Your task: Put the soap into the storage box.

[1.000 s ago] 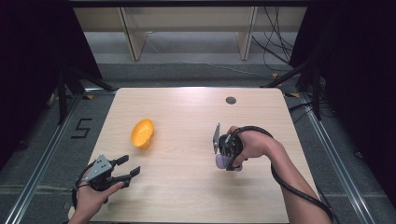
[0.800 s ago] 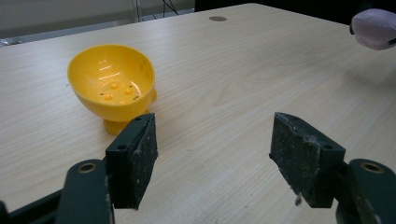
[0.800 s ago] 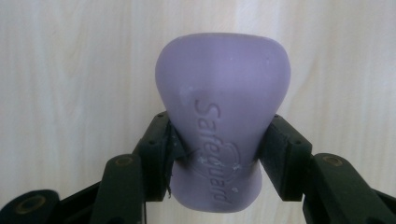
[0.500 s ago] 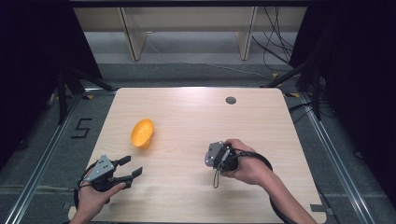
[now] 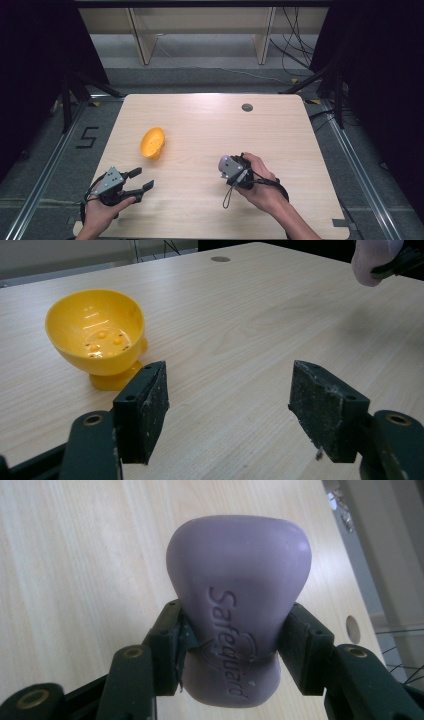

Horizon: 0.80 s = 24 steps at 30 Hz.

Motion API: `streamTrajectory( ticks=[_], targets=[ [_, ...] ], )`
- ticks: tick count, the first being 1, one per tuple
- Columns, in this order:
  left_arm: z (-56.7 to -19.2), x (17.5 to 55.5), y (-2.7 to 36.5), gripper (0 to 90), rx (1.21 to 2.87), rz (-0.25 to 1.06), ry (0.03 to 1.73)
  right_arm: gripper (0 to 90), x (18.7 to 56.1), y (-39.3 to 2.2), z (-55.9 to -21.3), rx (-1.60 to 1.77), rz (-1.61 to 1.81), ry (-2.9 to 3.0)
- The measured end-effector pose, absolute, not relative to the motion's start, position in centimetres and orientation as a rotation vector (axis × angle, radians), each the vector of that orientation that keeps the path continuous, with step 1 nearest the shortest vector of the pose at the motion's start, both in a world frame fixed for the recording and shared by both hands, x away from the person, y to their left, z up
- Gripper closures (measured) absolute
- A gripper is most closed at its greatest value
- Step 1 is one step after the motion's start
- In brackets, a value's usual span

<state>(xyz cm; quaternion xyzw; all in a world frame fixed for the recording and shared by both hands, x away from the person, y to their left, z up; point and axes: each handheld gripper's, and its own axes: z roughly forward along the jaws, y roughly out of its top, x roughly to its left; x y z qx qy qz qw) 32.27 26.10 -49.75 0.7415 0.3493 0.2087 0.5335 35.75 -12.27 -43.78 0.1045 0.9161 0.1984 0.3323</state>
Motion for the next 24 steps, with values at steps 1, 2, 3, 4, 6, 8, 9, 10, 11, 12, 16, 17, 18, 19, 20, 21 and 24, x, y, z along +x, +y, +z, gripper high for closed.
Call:
streamTrajectory(
  ticks=[1, 2, 3, 4, 6, 8, 9, 10, 11, 12, 16, 17, 18, 19, 20, 21, 24],
  targets=[
    [-49.8, 32.3, 26.1, 31.2, 1.767, 0.497, 0.834, 49.9, 35.6, -12.4, -43.9, 0.284, 0.529, 2.381],
    [-49.8, 32.3, 26.1, 31.2, 1.767, 0.497, 0.834, 49.9, 35.6, -12.4, -43.9, 0.284, 0.529, 2.381],
    [-49.7, 32.3, 26.1, 31.2, 1.779, 0.503, 0.839, 49.9, 35.5, -12.5, -43.9, 0.279, 0.521, 2.373],
    [-49.7, 32.3, 26.1, 31.2, 1.779, 0.503, 0.839, 49.9, 35.5, -12.5, -43.9, 0.279, 0.521, 2.373],
    [-49.7, 32.3, 26.1, 31.2, 1.783, 0.505, 0.831, 49.9, 35.5, -12.5, -43.7, 0.235, 0.539, 2.343],
    [-49.7, 32.3, 26.1, 31.2, 1.769, 0.497, 0.835, 49.9, 35.2, -12.5, -43.6, 0.269, 0.53, 2.316],
    [-49.7, 32.3, 26.0, 31.2, 1.759, 0.492, 0.834, 49.9, 35.1, -12.5, -43.5, 0.26, 0.527, 2.295],
    [-49.6, 32.3, 25.9, 31.2, 1.751, 0.479, 0.84, 49.9, 35.1, -12.5, -43.4, 0.237, 0.519, 2.275],
    [-49.5, 32.4, 25.9, 31.2, 1.752, 0.482, 0.83, 49.9, 34.7, -12.2, -43.3, 0.226, 0.541, 2.239],
    [-49.3, 32.4, 25.7, 31.2, 1.752, 0.484, 0.834, 49.9, 34.7, -12.2, -43.3, 0.226, 0.541, 2.239],
    [-48.1, 33.1, 24.8, 31.2, 1.707, 0.449, 0.814, 49.9, 34.3, -12.1, -43.0, 0.209, 0.495, 2.192],
    [-47.6, 33.3, 24.5, 31.2, 1.712, 0.455, 0.815, 49.9, 34.2, -12.1, -42.9, 0.207, 0.487, 2.196],
    [-47.2, 33.5, 24.0, 31.3, 1.702, 0.445, 0.808, 49.9, 34.1, -12.0, -42.8, 0.201, 0.489, 2.18],
    [-46.7, 33.9, 23.4, 31.4, 1.689, 0.432, 0.789, 49.9, 34.1, -12.0, -42.8, 0.199, 0.491, 2.181],
    [-46.2, 34.1, 22.8, 31.7, 1.688, 0.424, 0.783, 49.9, 33.9, -11.9, -42.8, 0.198, 0.483, 2.164],
    [-45.7, 34.4, 22.0, 31.7, 1.697, 0.428, 0.76, 49.9, 33.9, -11.9, -42.8, 0.198, 0.483, 2.164],
    [-44.2, 35.3, 19.7, 32.5, 1.702, 0.405, 0.695, 49.9, 34.0, -11.7, -42.6, 0.151, 0.459, 2.141]
  ],
)
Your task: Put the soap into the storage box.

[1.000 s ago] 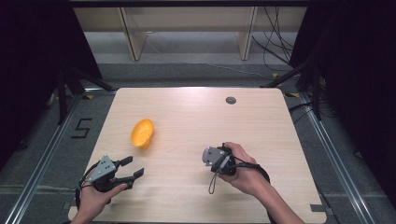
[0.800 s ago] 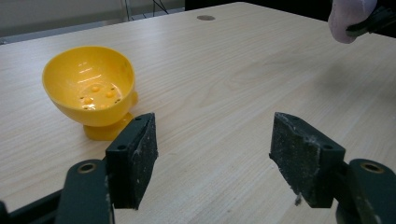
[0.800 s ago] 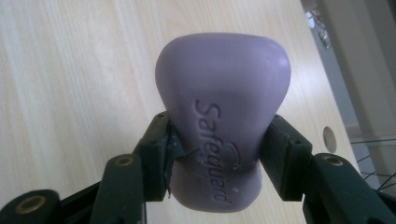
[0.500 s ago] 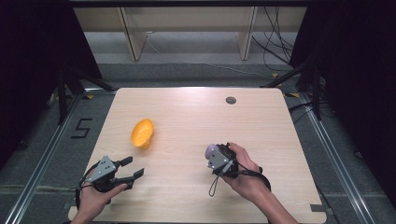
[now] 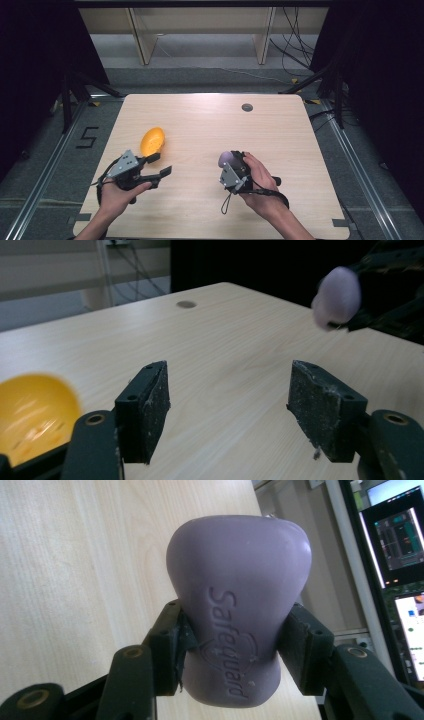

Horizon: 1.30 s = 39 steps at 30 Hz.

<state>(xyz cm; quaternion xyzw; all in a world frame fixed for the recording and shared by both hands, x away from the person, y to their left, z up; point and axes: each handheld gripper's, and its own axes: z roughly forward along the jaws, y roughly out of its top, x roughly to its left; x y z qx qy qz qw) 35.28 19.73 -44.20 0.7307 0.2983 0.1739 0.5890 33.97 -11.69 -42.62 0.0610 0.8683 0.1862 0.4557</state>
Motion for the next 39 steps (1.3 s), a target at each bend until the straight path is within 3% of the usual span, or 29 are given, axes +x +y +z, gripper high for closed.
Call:
streamTrajectory(
  ticks=[4, 6, 12, 39],
  targets=[
    [-42.3, 36.4, 16.3, 33.5, 1.738, 0.352, 0.629, 49.9, 33.7, -11.5, -43.0, 0.19, 0.436, 2.136],
    [-41.9, 36.6, 14.9, 33.8, 1.775, 0.315, 0.607, 49.9, 34.2, -11.6, -42.9, 0.074, 0.423, 2.116],
    [-42.0, 37.1, 11.9, 36.0, 1.832, 0.242, 0.553, 49.9, 33.5, -11.1, -42.9, 0.153, 0.406, 2.112],
    [-42.4, 38.6, 8.3, 53.1, 1.818, 0.113, 0.557, 49.9, 33.4, -10.4, -43.0, 0.053, 0.388, 2.092]
  ],
)
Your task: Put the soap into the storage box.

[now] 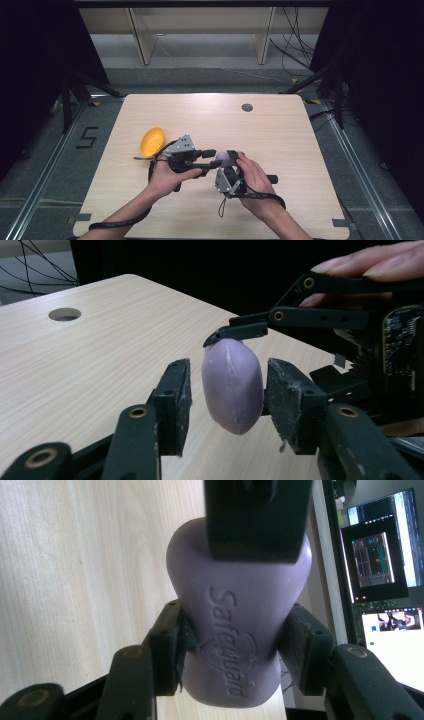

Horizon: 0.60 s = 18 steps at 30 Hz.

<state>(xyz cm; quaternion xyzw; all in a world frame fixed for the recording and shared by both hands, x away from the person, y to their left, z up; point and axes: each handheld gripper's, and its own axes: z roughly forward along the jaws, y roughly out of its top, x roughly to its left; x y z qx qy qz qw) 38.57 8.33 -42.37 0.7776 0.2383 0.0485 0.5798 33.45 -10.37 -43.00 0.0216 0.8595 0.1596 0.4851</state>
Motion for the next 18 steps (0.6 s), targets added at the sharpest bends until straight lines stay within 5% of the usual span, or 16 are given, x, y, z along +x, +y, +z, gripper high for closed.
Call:
streamTrajectory(
  ticks=[18],
  targets=[
    [-42.7, 38.9, 7.2, 56.1, 1.832, 0.081, 0.577, 49.9, 33.6, -10.5, -42.9, -0.004, 0.361, 2.071]
  ],
)
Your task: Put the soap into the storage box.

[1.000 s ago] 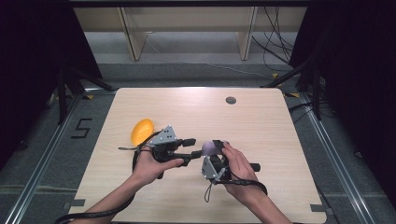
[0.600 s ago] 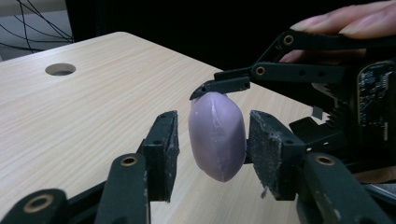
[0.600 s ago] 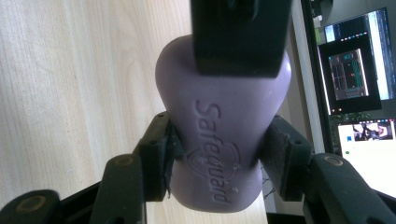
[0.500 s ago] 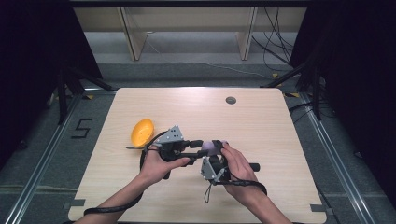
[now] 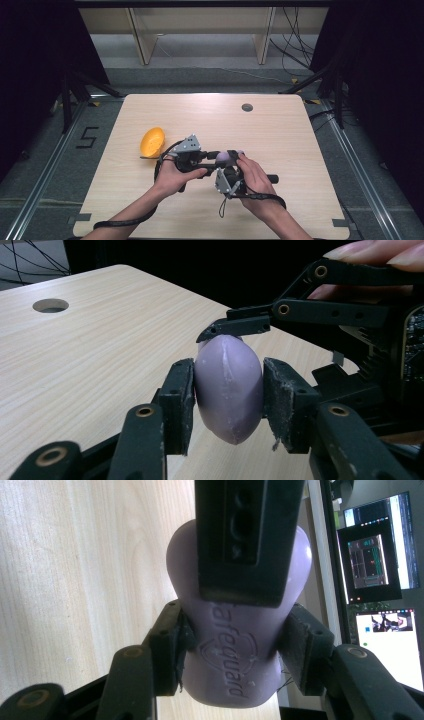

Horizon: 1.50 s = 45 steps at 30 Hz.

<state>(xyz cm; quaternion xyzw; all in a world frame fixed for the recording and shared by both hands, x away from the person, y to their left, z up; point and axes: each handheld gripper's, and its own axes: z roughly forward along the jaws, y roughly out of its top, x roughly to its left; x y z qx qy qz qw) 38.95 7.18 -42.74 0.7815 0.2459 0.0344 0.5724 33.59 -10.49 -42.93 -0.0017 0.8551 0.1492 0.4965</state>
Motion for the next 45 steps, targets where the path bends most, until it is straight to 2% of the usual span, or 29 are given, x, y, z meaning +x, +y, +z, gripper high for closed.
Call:
streamTrajectory(
  ticks=[6, 16, 18, 29, 35, 45],
  targets=[
    [-42.91, 39.11, 6.85, 54.8, 1.836, 0.067, 0.595, 49.9, 33.44, -10.27, -42.93, -0.001, 0.367, 2.067],
    [-42.9, 39.19, 6.81, 58.2, 1.82, 0.049, 0.609, 49.9, 33.22, -10.21, -42.99, 0.014, 0.369, 2.064],
    [-42.85, 39.24, 6.92, 58.5, 1.806, 0.048, 0.596, 49.8, 33.57, -10.37, -42.56, -0.066, 0.331, 2.038],
    [-42.57, 38.6, 6.82, 58.9, 1.819, 0.112, 0.606, 49.4, 33.35, -10.04, -42.81, -0.02, 0.358, 2.045],
    [-42.56, 38.4, 6.71, 58.9, 1.814, 0.141, 0.603, 47.1, 33.28, -10.07, -42.87, -0.022, 0.35, 2.048],
    [-42.59, 38.43, 6.87, 59.0, 1.805, 0.175, 0.607, 33.8, 33.42, -10.32, -42.84, -0.022, 0.332, 2.027]
  ],
)
